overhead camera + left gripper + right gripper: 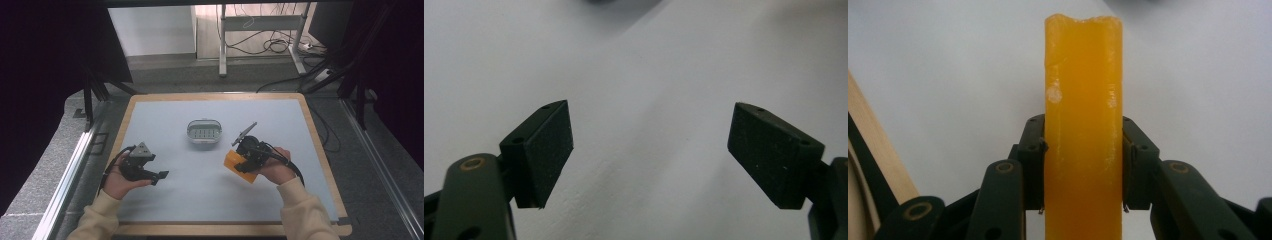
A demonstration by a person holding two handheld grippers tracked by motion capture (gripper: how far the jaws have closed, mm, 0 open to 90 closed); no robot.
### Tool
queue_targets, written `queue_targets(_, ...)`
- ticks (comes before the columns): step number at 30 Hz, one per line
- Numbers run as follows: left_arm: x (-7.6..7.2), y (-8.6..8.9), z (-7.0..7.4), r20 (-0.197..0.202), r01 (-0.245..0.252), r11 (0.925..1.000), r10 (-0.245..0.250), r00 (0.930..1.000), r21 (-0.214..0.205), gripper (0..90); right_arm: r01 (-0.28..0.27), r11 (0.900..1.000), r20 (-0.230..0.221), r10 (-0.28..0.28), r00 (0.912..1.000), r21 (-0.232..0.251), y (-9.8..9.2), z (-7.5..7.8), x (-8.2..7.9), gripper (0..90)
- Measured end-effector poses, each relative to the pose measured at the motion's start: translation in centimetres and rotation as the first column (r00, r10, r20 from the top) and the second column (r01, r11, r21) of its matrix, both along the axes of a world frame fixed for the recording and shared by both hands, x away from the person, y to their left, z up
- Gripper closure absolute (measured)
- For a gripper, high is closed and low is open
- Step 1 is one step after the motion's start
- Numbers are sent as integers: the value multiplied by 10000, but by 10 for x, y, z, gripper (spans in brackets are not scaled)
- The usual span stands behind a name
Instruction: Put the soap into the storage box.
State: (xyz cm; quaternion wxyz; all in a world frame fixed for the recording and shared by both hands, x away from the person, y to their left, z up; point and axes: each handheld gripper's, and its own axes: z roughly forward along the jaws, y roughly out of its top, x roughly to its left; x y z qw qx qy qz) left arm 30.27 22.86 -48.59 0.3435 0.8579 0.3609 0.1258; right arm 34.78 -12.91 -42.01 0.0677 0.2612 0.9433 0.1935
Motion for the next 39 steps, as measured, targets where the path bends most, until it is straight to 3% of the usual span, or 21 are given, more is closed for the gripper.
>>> queue_targets(7,0,0,-1,-28,-2,10000,2,10000,52,182,-441,9990,228,442,9988,-48,8,5,8,617)
queue_targets(22,1,-3,-3,-54,72,9998,-71,10000,170,182,-932,9956,231,933,9954,-23,18,10,28,617)
queue_targets(39,1,-2,-3,-95,17,9999,-16,10000,122,182,-1124,9935,390,1131,9928,-198,29,10,46,617)
